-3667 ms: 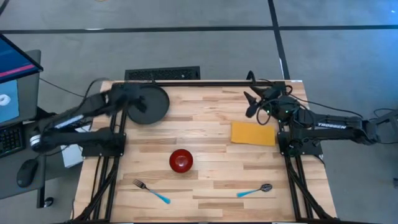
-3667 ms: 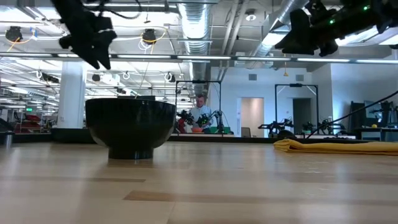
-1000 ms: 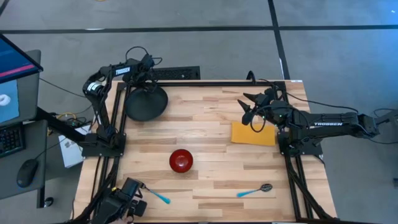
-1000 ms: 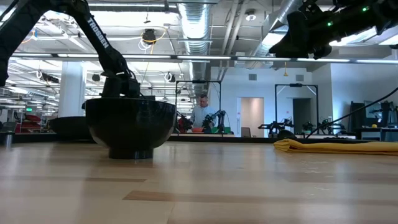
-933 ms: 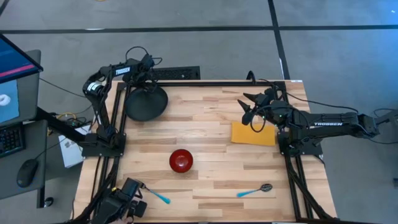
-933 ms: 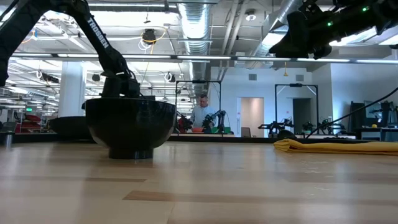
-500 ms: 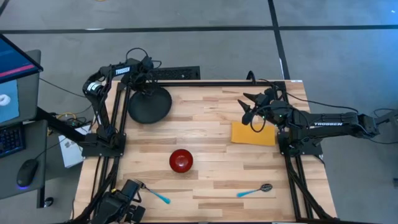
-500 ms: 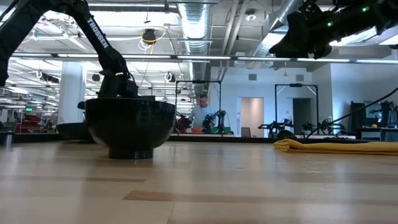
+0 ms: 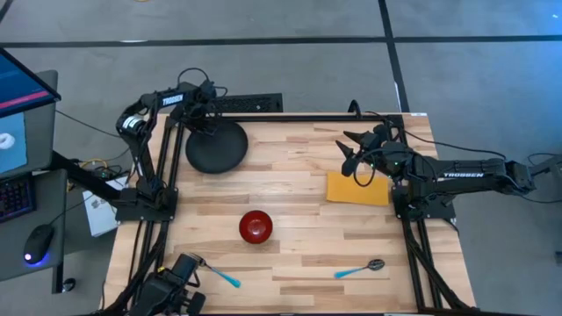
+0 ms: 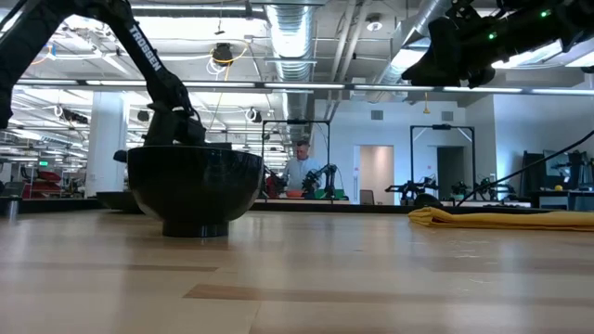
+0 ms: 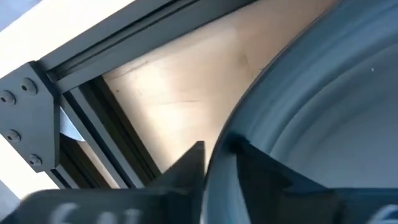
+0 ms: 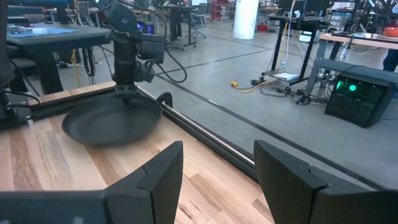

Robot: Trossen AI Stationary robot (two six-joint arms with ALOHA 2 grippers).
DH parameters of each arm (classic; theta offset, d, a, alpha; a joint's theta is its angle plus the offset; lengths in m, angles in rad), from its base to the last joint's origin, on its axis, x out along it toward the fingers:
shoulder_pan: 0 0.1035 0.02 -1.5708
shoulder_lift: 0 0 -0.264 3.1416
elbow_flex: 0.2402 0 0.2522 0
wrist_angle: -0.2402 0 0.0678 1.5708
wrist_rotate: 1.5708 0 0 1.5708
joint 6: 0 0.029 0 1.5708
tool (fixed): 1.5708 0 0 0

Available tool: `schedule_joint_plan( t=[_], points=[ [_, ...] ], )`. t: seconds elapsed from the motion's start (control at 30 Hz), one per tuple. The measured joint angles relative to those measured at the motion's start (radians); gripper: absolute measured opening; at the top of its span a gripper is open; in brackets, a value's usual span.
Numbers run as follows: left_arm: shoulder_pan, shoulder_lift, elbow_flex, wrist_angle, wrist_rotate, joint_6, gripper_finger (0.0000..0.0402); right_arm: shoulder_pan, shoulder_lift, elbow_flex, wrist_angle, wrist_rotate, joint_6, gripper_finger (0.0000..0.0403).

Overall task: Set table place
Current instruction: Move the black plate to the top center of the table

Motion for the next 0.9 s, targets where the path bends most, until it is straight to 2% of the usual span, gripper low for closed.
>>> schedule_joint_plan(
  t=[0.13,0.27,0.47,0.7,0.9],
  points=[
    [0.000,-0.004,0.002,-0.013,0.024,0.049,0.0012,0.000,0.000,0.000,-0.001,0.000,0.001,0.0221],
    [0.000,0.000,0.026,-0.015,0.115,0.067,0.0010,0.000,0.000,0.000,-0.008,0.000,0.001,0.0221],
    [-0.037,0.002,0.139,-0.015,0.287,0.063,0.0000,0.000,0.000,0.000,-0.027,0.000,0.002,0.0221],
    [-0.156,0.001,0.293,-0.023,0.376,0.069,0.0001,-0.001,0.000,0.000,-0.041,0.000,0.002,0.0221],
    [-0.271,0.000,0.384,-0.030,0.492,0.061,0.0000,-0.001,0.000,0.000,-0.041,0.000,0.002,0.0221]
  ],
)
